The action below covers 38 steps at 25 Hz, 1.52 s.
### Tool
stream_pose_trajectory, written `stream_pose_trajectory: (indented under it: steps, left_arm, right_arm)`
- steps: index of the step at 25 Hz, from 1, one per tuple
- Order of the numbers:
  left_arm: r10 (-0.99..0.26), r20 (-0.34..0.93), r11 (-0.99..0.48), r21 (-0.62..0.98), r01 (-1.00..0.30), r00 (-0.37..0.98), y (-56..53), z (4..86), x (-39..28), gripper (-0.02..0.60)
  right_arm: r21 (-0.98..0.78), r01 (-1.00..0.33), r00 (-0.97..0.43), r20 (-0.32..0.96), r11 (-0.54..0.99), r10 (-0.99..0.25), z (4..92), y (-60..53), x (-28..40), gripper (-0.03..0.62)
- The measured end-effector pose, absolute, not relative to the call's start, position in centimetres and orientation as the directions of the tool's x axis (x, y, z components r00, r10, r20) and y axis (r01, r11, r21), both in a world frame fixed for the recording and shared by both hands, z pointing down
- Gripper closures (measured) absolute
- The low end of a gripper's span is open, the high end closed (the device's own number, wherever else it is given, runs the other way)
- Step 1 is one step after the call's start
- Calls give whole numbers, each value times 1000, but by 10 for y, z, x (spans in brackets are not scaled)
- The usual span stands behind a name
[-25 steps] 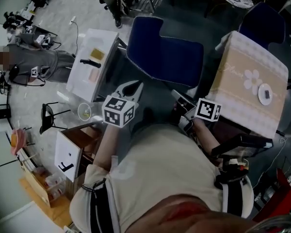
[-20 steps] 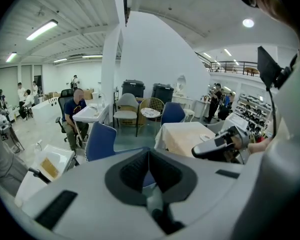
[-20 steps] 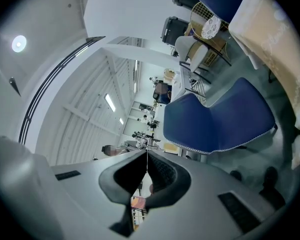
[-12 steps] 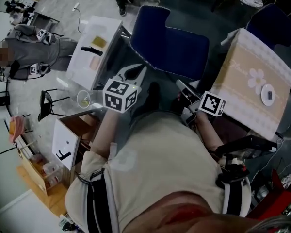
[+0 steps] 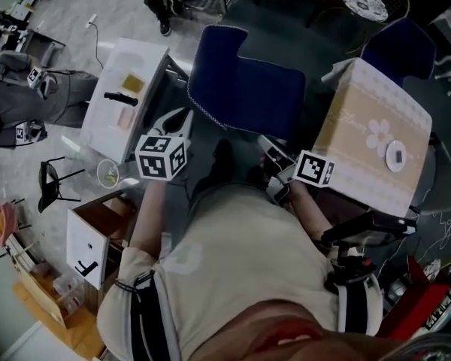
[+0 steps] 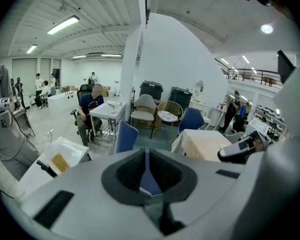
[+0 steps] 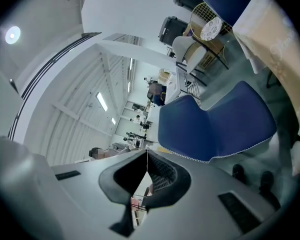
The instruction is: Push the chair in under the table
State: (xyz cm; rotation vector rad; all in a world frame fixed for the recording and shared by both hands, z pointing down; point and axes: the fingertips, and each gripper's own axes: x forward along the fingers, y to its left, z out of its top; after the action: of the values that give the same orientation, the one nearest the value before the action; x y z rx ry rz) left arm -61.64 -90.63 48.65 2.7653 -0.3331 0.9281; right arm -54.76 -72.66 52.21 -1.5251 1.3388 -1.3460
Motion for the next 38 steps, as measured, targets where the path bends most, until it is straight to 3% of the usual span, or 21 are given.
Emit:
stream_pose_trajectory:
  steps: [2, 6, 10, 14, 25, 26, 28, 29, 33, 38]
  left_arm:
    - [-148, 610, -948, 138, -288, 779, -926, 490, -612, 571]
    - [-94, 603, -950, 184, -253, 792, -949, 498, -591, 572]
    - [-65, 622, -958, 181, -224, 780, -986, 509, -575, 572]
    - [-48, 636, -951, 207, -230, 770, -1024, 519, -564, 572]
    - [83, 623, -935, 318, -155, 778, -1049, 522, -538, 567]
    - [121, 628, -926, 351, -142, 769, -1045, 525, -536, 537]
    - [202, 639, -898, 424, -120, 742, -1037, 537, -533, 392]
    - [231, 644, -886, 449, -116, 729, -1034, 545, -533, 361]
    - [249, 682, -881, 455, -133, 687, -1047, 574, -549, 297]
    - [239, 718, -871, 456, -183, 654, -1054, 587, -544, 278]
  right_arm:
    - [-930, -247, -63, 296, -273, -953, 525, -739, -543, 582]
    - [-935, -283, -68, 240, -212, -968, 510, -777, -534, 582]
    - [-923, -295, -38, 272, -249, -962, 508, -814, -521, 582]
    - [-927, -328, -19, 199, -181, -980, 493, -855, -516, 582]
    - [-918, -289, 50, 268, -270, -962, 483, -876, -506, 582]
    - [-920, -285, 50, 268, -271, -962, 483, -876, -505, 582]
    - [-919, -291, 50, 264, -267, -963, 485, -879, -505, 582]
    - [-917, -301, 53, 259, -263, -964, 487, -881, -505, 582]
    - [-931, -311, 48, 187, -192, -981, 486, -908, -517, 582]
    - [-912, -276, 59, 298, -303, -953, 503, -894, -509, 582]
